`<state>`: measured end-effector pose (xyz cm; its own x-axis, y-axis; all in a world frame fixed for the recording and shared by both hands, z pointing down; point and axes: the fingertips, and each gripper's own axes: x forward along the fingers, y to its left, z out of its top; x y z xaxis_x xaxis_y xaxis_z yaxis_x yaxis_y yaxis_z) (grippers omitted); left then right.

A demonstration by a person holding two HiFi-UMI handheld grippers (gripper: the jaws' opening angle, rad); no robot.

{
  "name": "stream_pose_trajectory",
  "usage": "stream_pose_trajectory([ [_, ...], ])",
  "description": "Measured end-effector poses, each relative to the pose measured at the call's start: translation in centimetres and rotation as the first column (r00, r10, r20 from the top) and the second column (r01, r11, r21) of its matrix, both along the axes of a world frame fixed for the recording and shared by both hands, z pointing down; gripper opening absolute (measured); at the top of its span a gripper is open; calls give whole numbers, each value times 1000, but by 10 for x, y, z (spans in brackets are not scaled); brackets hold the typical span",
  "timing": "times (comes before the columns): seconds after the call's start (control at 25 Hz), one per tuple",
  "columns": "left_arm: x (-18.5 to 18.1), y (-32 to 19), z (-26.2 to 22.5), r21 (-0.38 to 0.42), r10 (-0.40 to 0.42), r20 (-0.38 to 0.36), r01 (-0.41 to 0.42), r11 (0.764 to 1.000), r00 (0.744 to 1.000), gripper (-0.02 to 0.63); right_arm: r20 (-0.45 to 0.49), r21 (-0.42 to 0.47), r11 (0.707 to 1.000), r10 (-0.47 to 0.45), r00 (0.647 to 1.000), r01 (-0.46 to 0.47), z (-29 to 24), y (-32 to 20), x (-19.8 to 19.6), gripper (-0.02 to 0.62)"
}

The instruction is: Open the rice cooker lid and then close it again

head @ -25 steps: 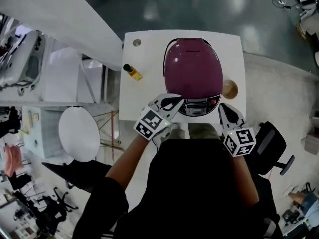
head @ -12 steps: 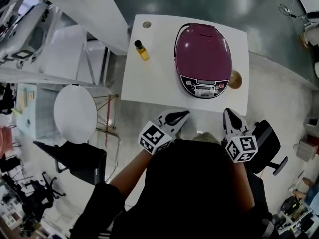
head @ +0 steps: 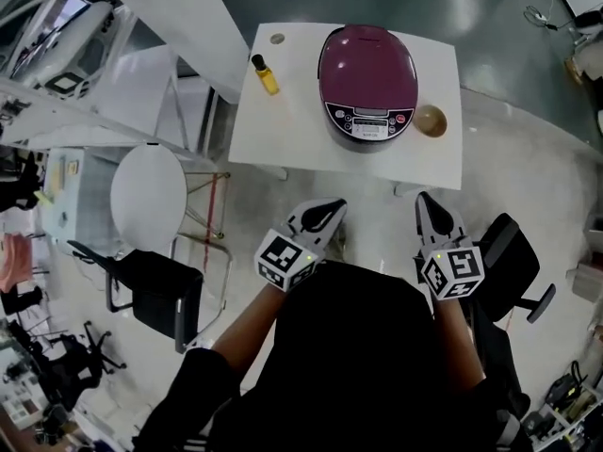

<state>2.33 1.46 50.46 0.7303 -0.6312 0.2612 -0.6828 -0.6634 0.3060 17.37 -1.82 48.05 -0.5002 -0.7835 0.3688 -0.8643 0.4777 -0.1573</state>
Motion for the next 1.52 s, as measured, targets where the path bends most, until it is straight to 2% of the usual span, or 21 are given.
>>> stream_pose_trajectory([
  [0.32, 63, 121, 1, 18, -26, -6, 26, 999, 1000, 3, 16, 16, 999, 49, 999, -49, 7, 123, 75, 0],
  [0.6, 69, 223, -2, 23, -120, 4, 120, 993, 993, 3, 16, -9, 997, 82, 997, -81, 20, 226, 115, 0],
  [0.76, 52, 253, -2, 12, -146, 19, 146, 989, 989, 3, 1, 8, 995, 104, 995, -104, 15, 256, 121, 0],
  [0.96, 21, 255, -11, 71, -170, 39, 167, 983, 985, 3, -34, 46, 992, 120, 992, -118, -2, 272, 111, 0],
  [1.12, -13, 243, -24, 144, -168, 82, 155, 977, 982, 3, -47, 67, 988, 143, 989, -140, -14, 279, 88, 0],
  [1.32, -67, 237, -47, 206, -185, 74, 166, 964, 980, 3, -47, 74, 981, 181, 982, -177, -25, 288, 50, 0],
  [1.52, -106, 242, -40, 182, -223, 49, 211, 960, 974, 3, -48, 93, 976, 201, 978, -196, -31, 293, 25, 0],
])
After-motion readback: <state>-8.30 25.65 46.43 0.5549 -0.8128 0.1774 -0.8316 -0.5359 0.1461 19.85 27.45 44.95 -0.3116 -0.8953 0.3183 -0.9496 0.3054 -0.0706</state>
